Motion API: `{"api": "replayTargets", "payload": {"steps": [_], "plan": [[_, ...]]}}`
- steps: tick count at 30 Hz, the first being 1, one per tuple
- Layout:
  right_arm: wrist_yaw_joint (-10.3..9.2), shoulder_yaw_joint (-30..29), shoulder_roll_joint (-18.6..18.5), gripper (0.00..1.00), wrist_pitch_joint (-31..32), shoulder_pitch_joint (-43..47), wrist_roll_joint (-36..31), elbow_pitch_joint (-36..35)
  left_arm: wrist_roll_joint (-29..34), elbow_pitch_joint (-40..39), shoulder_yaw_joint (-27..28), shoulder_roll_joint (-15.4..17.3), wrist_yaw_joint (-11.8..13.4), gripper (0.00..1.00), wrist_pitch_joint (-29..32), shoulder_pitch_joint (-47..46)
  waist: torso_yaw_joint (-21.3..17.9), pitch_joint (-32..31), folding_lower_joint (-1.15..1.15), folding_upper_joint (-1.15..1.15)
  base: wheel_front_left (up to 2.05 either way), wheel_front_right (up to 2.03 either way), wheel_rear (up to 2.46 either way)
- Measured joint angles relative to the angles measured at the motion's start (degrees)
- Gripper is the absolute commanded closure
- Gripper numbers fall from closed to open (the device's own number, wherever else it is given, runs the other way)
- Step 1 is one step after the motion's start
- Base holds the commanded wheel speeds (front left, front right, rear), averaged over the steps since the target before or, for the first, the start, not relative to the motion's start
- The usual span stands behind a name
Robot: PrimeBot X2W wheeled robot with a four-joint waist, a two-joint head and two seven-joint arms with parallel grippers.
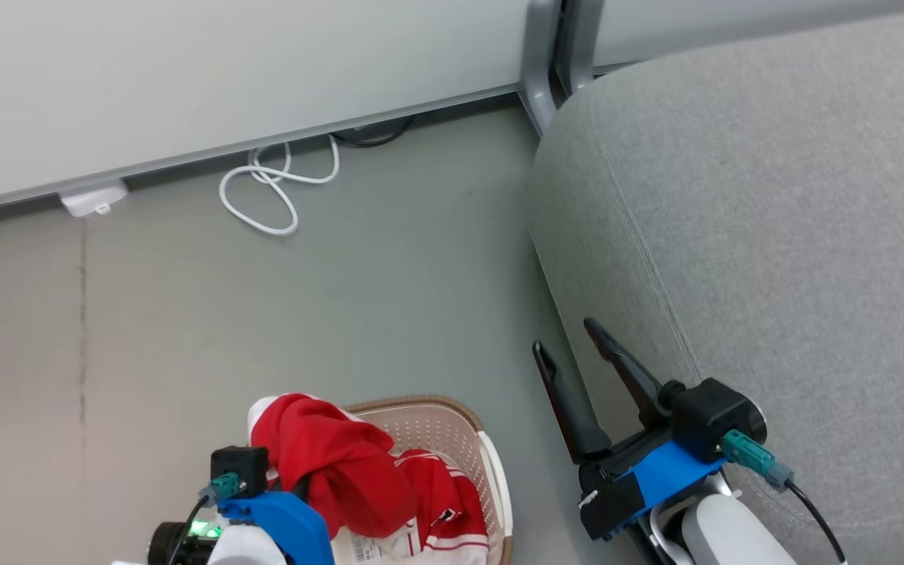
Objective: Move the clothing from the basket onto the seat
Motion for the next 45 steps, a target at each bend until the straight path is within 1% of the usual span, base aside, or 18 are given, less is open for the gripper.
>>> {"api": "replayTargets", "payload": {"steps": [4, 7, 12, 14, 20, 32, 34, 40, 45], "plan": [[0.01, -0.5, 0.0, 0.0, 1.0, 2.1, -0.5, -0.1, -1.9, -3.7, -2.9, -0.3, -0.2, 1.0, -1.2, 3.1, 1.9, -3.5, 0.0, 0.0, 0.0, 0.0, 0.0], [0.0, -1.0, 0.0, 0.0, 2.0, 3.4, -0.6, -0.5, -2.5, -9.3, -3.5, 0.1, -0.2, 1.0, -1.4, 4.8, 3.3, -5.5, 0.0, 0.0, 0.0, 0.0, 0.0], [0.0, -2.3, 0.0, 0.0, 3.4, 5.8, -1.1, -1.4, -3.3, -11.0, -4.4, -0.4, -0.1, 1.0, 0.7, -2.1, 5.4, -8.6, 0.01, 0.0, 0.0, 0.0, 0.0], [0.0, -2.9, 0.0, 0.0, 3.9, 6.4, -1.2, -2.0, -3.7, -11.6, -5.2, -0.9, -0.1, 1.0, 1.5, -3.0, 6.2, -9.3, 0.01, 0.0, 0.0, 0.0, 0.0], [0.0, -4.0, 0.0, 0.0, 5.1, 7.5, -1.6, -3.1, -4.9, -14.5, -8.4, -1.0, -0.2, 1.0, 3.1, -7.3, 7.9, -10.6, 0.02, 0.0, 0.0, 0.0, 0.0], [0.0, -4.5, 0.0, 0.0, 6.5, 7.6, -2.0, -3.9, -10.3, -22.8, -16.1, -1.3, -0.2, 1.0, 5.3, -13.3, 9.1, -12.2, 0.02, 0.0, 0.0, 0.0, 0.0], [0.0, -4.6, 0.0, 0.0, 6.8, 7.6, -2.1, -3.9, -11.1, -23.9, -17.1, -1.3, 0.2, 1.0, 5.8, -14.1, 9.2, -12.4, 0.02, 0.0, 0.0, 0.0, 0.0], [0.0, -4.5, 0.0, 0.0, 7.5, 7.1, -2.7, -3.8, -13.0, -25.1, -19.9, -1.3, 1.4, 1.0, 6.5, -14.8, 9.2, -12.5, 0.02, 0.0, 0.0, 0.0, 0.0], [0.0, -4.2, 0.0, 0.0, 9.2, 3.2, -3.4, -2.0, -13.9, -25.2, -21.5, -1.3, 2.0, 1.0, 6.8, -14.9, 8.9, -12.3, 0.02, 0.0, 0.0, 0.0, 0.0]]}}
